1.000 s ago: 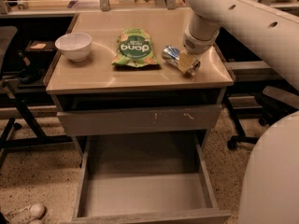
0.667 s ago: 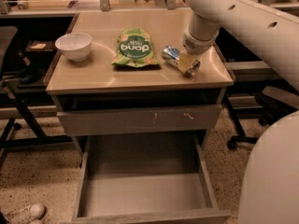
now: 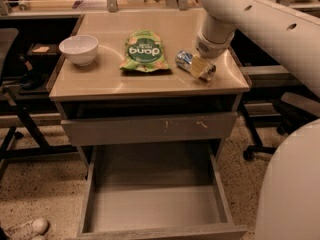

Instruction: Pick redbull can from middle drawer and place on counter

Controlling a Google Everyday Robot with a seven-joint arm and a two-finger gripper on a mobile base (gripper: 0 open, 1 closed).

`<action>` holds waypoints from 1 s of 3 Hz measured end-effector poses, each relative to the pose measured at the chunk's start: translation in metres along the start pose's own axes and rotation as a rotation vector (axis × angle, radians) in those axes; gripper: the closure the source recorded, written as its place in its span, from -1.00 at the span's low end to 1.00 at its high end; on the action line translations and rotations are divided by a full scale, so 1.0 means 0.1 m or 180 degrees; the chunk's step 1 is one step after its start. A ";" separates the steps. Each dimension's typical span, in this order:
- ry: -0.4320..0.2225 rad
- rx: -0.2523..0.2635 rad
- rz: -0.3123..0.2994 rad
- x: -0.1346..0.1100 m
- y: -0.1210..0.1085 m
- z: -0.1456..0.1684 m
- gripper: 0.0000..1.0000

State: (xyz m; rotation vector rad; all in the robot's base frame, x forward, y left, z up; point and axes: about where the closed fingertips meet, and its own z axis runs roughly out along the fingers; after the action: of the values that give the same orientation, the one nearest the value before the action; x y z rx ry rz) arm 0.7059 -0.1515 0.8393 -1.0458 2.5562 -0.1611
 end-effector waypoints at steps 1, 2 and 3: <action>0.0000 0.0000 0.0000 0.00 0.00 0.00 -1.00; 0.0001 0.0000 0.0000 0.00 0.00 0.00 -1.00; 0.0012 0.0037 0.0036 -0.03 -0.05 -0.09 -1.00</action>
Offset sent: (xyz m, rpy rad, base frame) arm 0.0000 0.0000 0.0000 0.0000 0.0001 0.0000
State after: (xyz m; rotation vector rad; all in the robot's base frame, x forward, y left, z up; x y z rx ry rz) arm 0.7073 -0.1533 0.8498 -1.0278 2.5611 -0.1749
